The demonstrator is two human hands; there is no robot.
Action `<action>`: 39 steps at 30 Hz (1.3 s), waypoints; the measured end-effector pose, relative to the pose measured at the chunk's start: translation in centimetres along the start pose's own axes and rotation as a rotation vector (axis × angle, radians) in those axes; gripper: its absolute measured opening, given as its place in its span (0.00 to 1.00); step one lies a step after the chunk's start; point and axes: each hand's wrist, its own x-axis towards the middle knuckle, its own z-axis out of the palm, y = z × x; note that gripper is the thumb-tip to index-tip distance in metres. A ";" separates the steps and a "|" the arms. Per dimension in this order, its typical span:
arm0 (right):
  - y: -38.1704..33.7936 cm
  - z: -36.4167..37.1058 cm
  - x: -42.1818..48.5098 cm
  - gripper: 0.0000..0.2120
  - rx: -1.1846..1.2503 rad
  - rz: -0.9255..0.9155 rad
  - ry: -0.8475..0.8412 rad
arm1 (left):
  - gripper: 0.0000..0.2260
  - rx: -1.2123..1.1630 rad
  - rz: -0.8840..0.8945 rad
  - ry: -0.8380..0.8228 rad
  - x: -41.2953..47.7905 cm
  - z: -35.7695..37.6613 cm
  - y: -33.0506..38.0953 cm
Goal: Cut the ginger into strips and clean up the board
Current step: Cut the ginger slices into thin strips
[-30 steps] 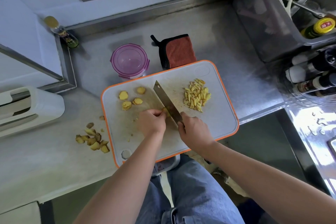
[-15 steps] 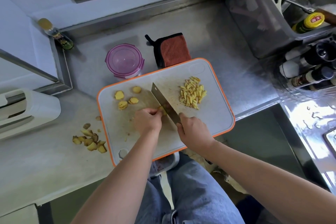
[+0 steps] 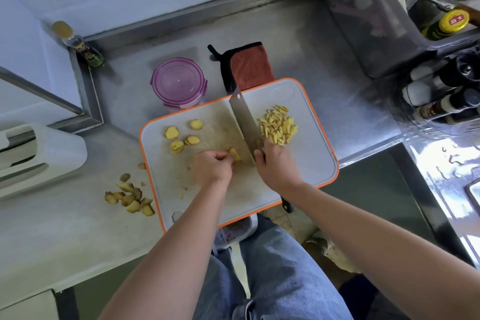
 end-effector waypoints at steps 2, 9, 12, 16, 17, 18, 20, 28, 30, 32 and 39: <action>0.1 -0.8 0.0 0.16 0.016 -0.021 -0.002 | 0.13 -0.003 0.004 -0.013 0.1 0.0 0.0; -0.5 -0.3 -0.8 0.08 -0.012 -0.079 -0.096 | 0.11 0.009 0.001 -0.006 0.3 -0.1 -0.1; -0.5 -0.2 -1.0 0.06 -0.015 -0.079 -0.117 | 0.11 0.011 -0.002 -0.010 0.3 -0.2 0.0; -0.7 -0.6 -1.2 0.07 -0.071 -0.061 -0.174 | 0.11 -0.005 -0.002 -0.017 0.4 -0.1 -0.1; -0.8 -0.7 -1.3 0.07 -0.087 -0.055 -0.184 | 0.11 -0.004 0.003 -0.019 0.5 0.0 -0.2; -0.8 -0.6 -1.4 0.07 -0.098 -0.047 -0.190 | 0.12 -0.001 0.008 -0.022 0.4 0.0 -0.1; -1.0 -0.3 -1.5 0.07 -0.112 -0.037 -0.194 | 0.12 0.000 0.010 -0.019 0.4 -0.1 -0.1; -1.1 1.3 -1.4 0.09 -0.116 -0.013 -0.153 | 0.11 0.016 0.015 -0.009 -0.2 -0.3 0.6; -1.4 1.6 -0.8 0.09 -0.091 -0.016 -0.127 | 0.11 -0.001 -0.001 -0.023 -0.1 -0.3 0.5; -1.7 1.7 0.0 0.09 -0.065 -0.024 -0.100 | 0.12 -0.014 -0.020 -0.025 -0.1 -0.3 0.5; -0.7 1.0 -0.3 0.09 0.037 -0.007 0.005 | 0.11 -0.058 -0.023 -0.020 -0.5 -0.5 0.7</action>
